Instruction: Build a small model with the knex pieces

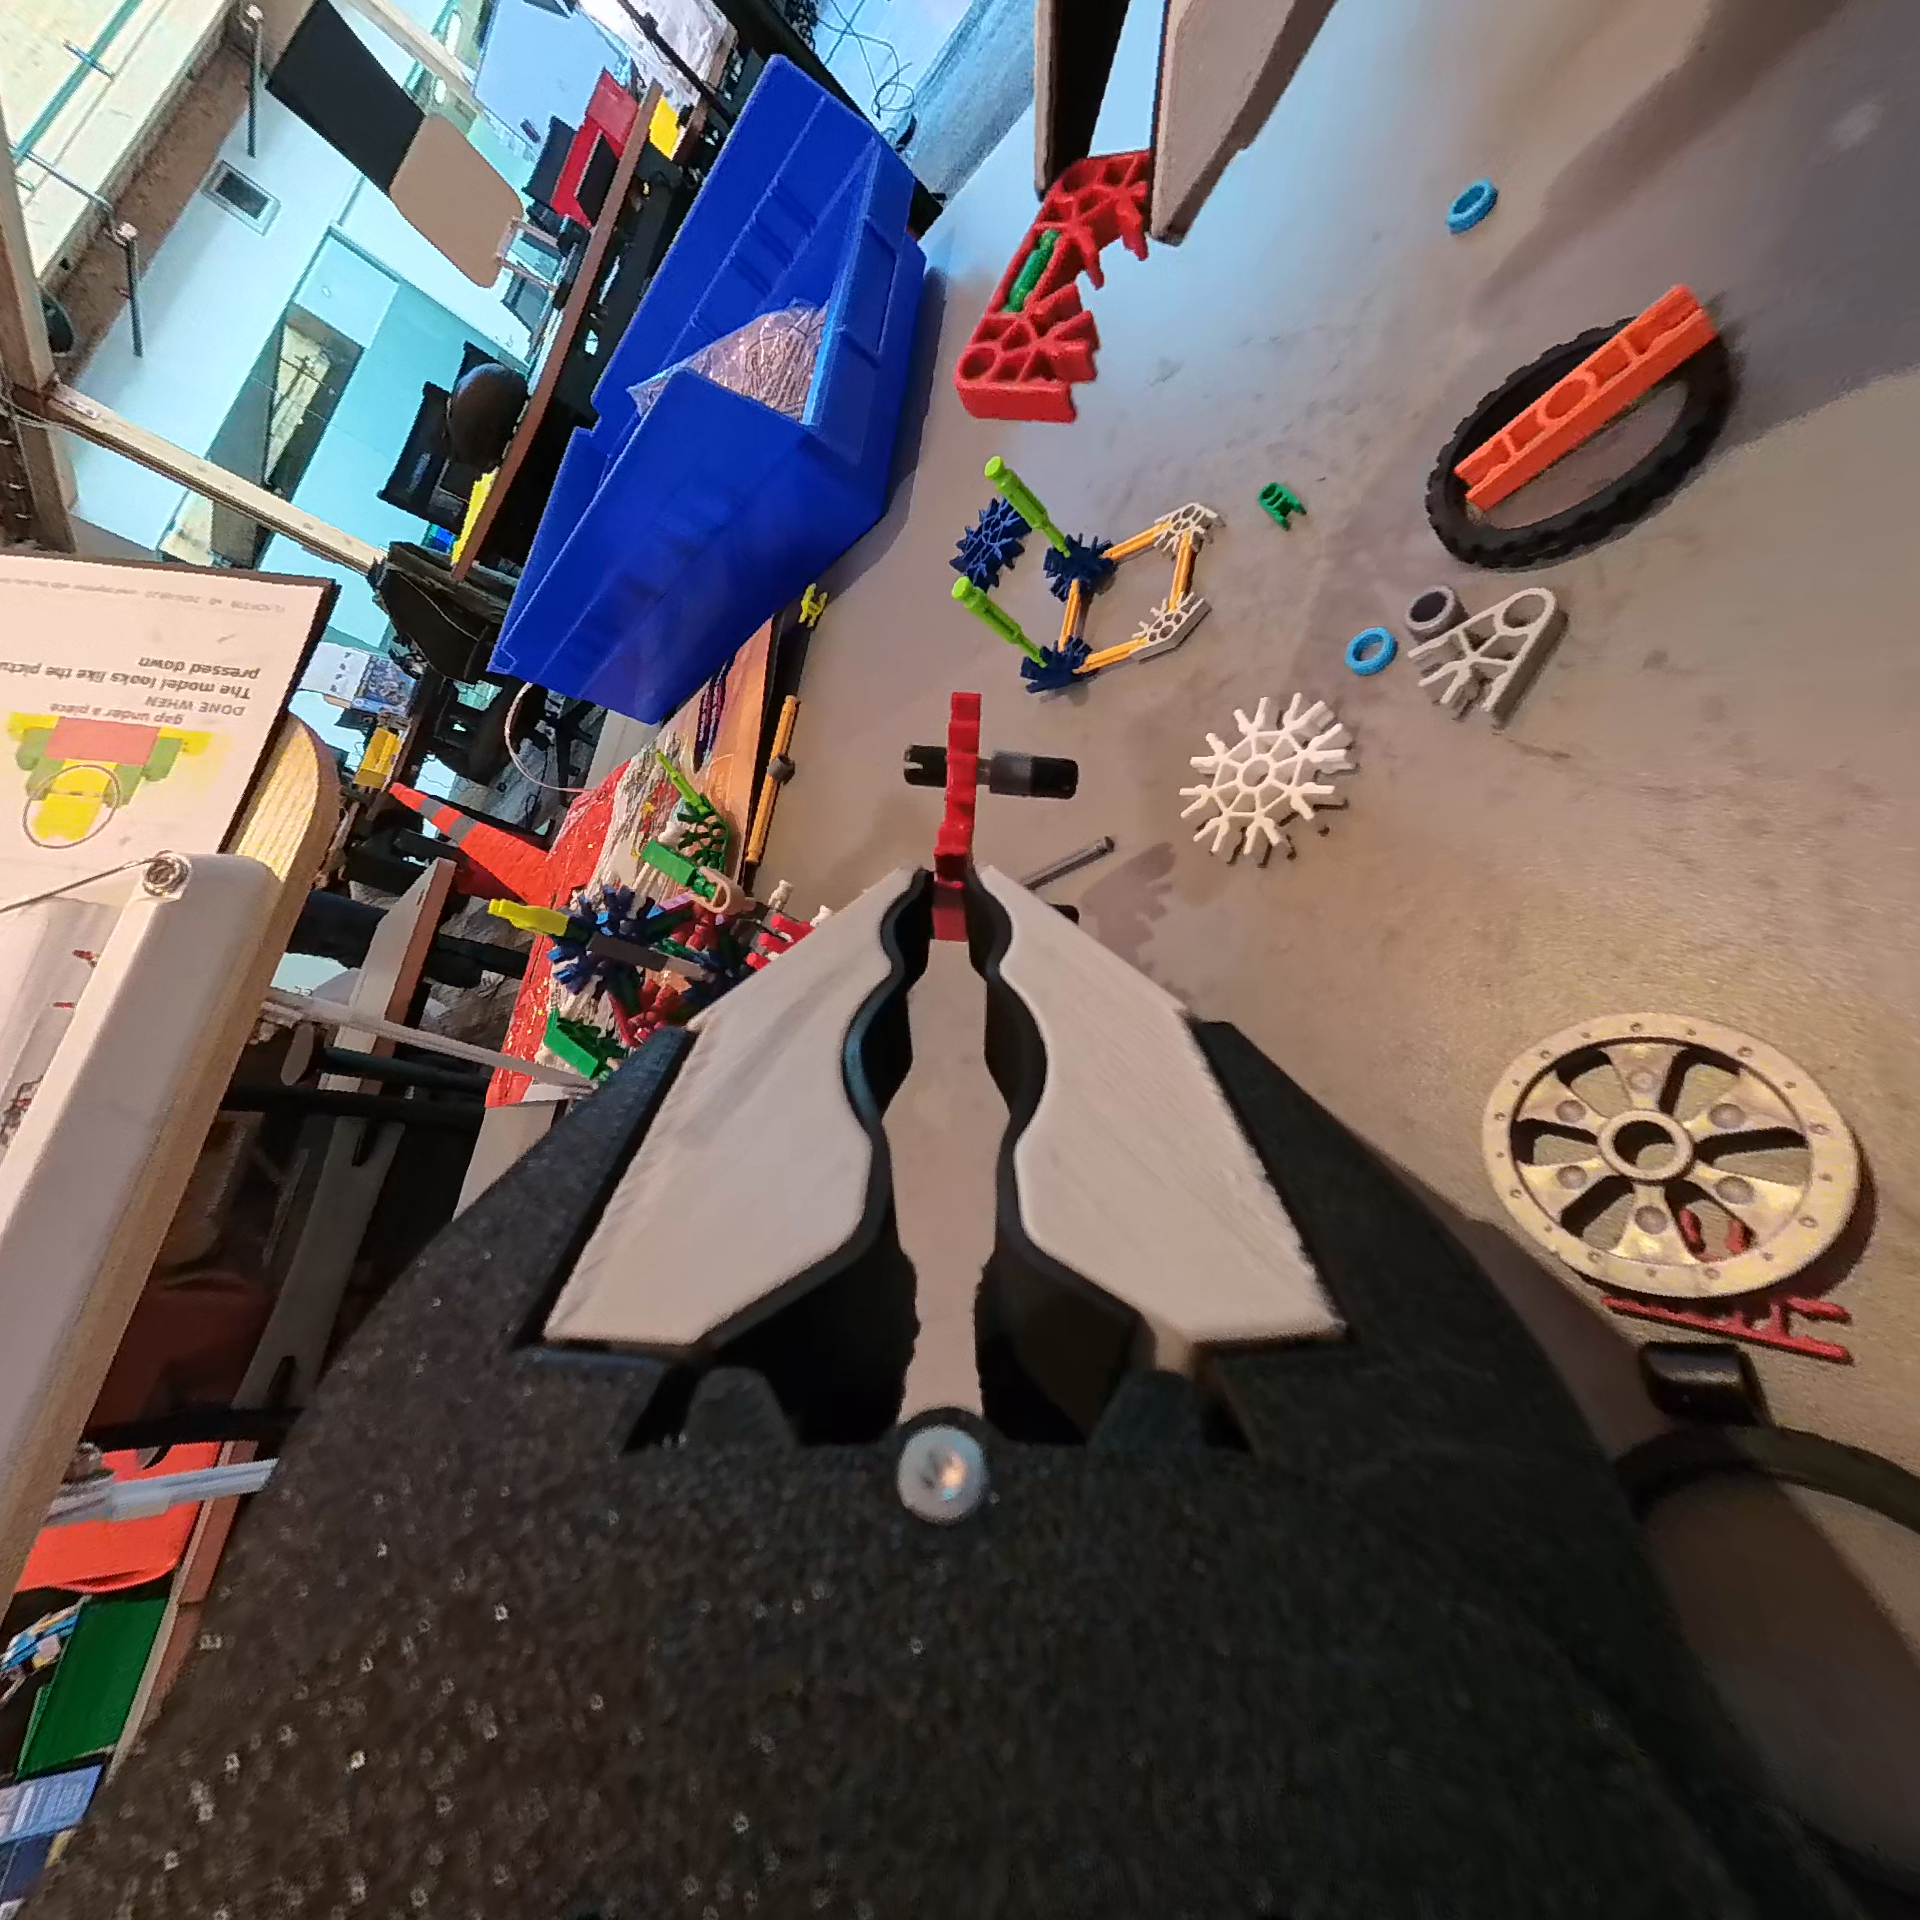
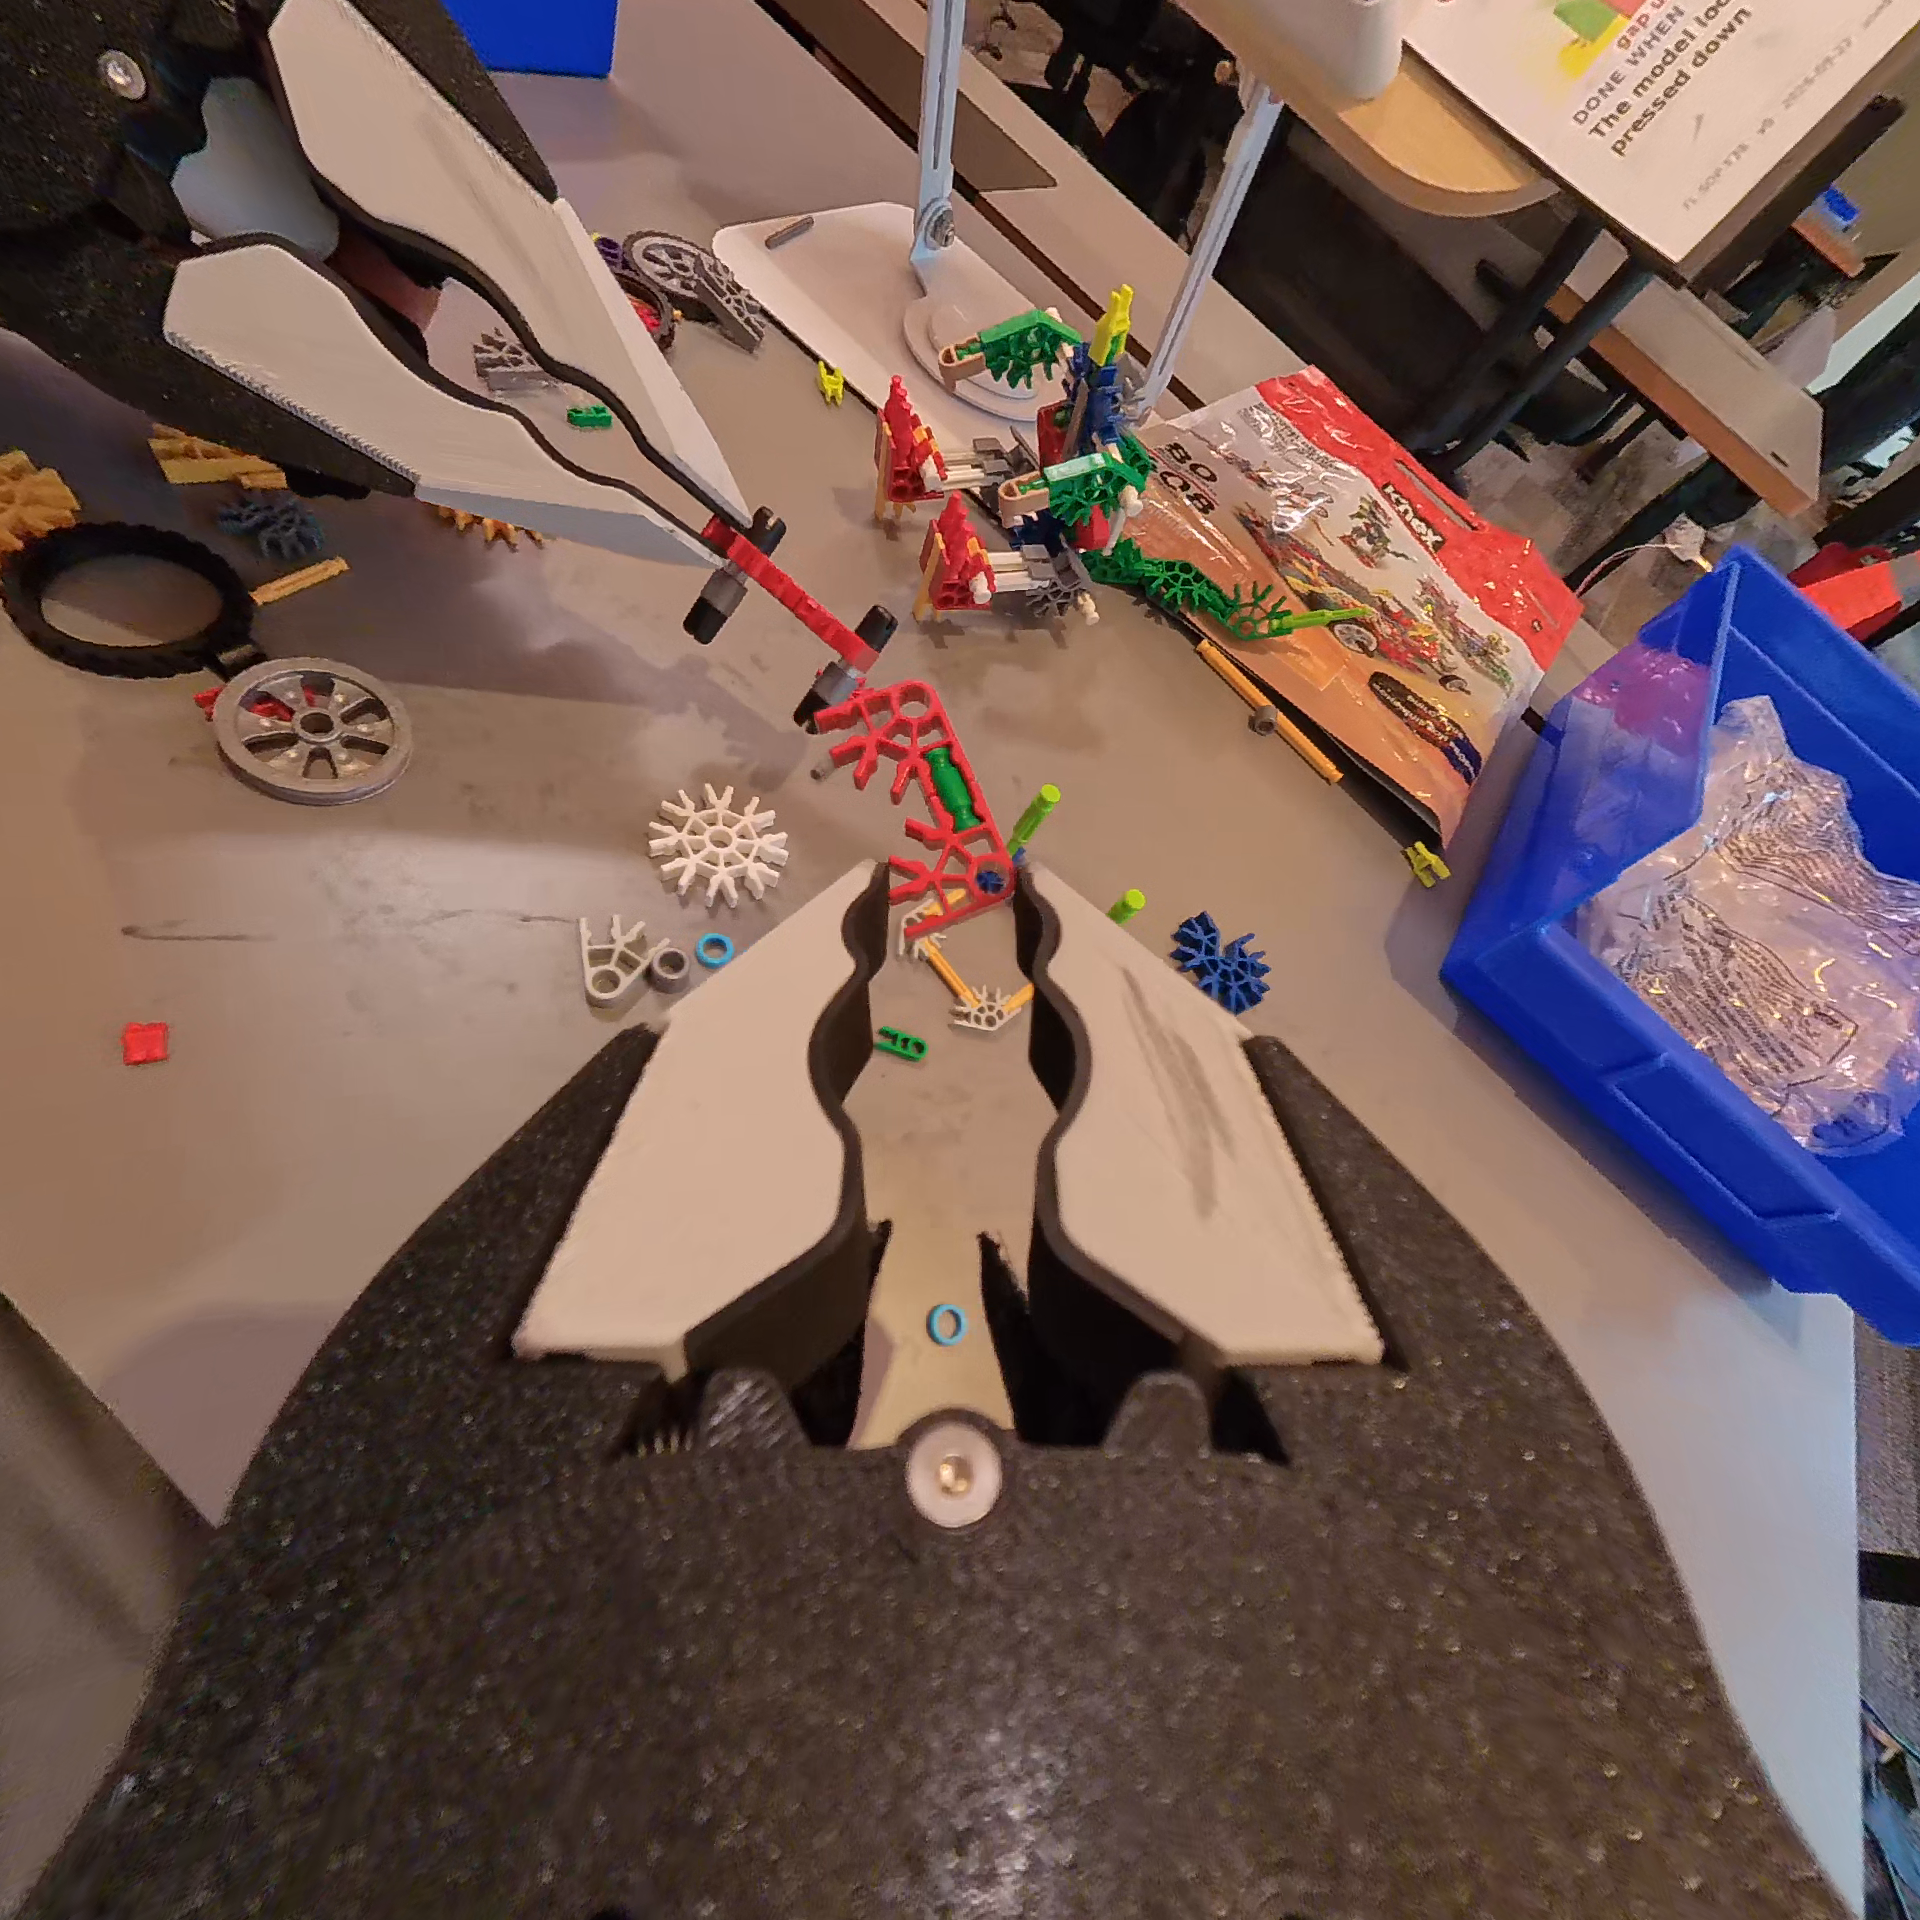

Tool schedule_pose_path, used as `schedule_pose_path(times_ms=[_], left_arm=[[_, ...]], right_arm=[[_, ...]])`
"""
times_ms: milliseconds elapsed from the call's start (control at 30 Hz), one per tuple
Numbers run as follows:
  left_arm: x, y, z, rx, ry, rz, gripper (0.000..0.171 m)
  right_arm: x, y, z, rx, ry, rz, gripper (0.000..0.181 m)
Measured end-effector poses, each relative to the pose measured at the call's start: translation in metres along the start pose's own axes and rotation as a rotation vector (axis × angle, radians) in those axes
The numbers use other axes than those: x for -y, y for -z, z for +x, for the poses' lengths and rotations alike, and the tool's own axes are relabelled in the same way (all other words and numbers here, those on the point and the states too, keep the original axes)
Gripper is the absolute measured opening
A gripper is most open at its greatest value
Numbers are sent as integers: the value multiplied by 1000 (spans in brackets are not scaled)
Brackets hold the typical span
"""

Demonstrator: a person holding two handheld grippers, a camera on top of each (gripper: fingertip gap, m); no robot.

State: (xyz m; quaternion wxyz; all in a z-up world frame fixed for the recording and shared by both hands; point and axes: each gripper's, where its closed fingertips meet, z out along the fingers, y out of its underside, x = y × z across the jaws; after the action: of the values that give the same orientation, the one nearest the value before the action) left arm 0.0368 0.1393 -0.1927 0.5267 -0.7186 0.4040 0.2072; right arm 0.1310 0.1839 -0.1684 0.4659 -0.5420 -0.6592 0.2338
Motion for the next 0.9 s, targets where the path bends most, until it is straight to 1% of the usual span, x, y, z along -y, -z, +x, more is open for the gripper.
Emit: schedule_pose_path(times_ms=[100,267,367,600,767,900], left_arm=[[-1,-1,0,-11,8,-3,4],[-6,-6,10,-85,20,-37,4],[-5,-7,18,-153,67,-40,4],[-8,-10,32,-288,168,-73,4],[-13,-11,35,-337,228,-86,4],[-14,-13,34,-358,269,-87,7]], right_arm=[[0,0,8,-9,3,3,23],[-3,-4,31,-18,-2,8,23],[-5,-8,47,-14,0,9,23],[-6,-29,63,84,18,23,23],[-13,-48,63,163,36,7,23],[-19,-57,63,223,16,7,23]])
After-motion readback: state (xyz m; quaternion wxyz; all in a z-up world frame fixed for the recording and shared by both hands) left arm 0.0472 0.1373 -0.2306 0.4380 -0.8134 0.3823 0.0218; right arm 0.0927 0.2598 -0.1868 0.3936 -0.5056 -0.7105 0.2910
